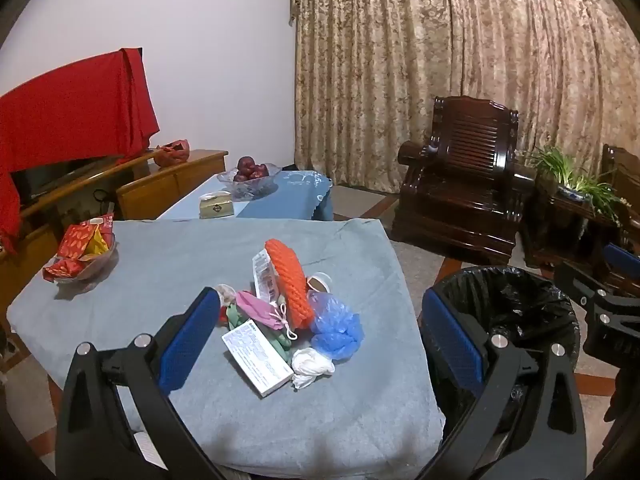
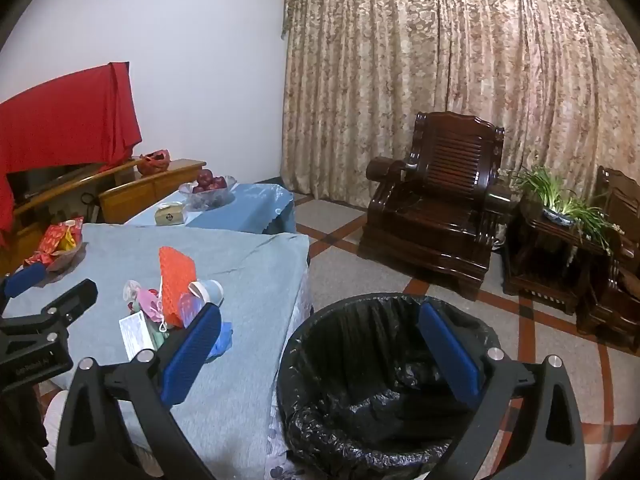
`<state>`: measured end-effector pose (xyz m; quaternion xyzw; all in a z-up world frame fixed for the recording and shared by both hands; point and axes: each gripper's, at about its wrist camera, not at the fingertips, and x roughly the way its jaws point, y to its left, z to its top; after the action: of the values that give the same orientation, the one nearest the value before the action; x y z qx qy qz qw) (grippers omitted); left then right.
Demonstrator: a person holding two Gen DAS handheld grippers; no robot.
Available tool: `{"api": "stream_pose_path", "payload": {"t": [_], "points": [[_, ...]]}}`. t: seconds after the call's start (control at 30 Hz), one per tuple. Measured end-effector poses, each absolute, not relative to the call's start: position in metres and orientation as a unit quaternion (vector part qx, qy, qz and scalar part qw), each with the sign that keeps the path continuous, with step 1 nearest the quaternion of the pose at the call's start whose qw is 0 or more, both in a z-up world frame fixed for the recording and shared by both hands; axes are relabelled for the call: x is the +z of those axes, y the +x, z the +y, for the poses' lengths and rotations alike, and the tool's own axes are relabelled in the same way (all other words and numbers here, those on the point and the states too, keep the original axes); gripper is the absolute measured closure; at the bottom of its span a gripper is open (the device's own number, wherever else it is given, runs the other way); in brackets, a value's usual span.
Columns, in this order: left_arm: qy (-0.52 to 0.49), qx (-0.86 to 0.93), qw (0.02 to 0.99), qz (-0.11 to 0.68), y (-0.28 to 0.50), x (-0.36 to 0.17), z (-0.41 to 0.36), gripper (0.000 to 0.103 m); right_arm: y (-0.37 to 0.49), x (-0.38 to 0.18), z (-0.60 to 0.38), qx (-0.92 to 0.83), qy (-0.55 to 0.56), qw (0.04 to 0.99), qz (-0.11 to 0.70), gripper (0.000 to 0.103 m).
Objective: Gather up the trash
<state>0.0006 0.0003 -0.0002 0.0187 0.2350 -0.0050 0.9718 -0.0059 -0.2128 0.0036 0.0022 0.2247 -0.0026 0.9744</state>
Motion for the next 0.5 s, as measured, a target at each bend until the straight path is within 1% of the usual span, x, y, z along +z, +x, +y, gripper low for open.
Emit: {"api": "stream_pose_path", "payload": {"t": [0.5], "points": [[0.017,-0.005,0.972,0.234,0.0004,-0.0006,0.0004,0.005,-0.0056,0.002,-0.2105,-0.003,0.001,0.974,0.227,0.006]]}}
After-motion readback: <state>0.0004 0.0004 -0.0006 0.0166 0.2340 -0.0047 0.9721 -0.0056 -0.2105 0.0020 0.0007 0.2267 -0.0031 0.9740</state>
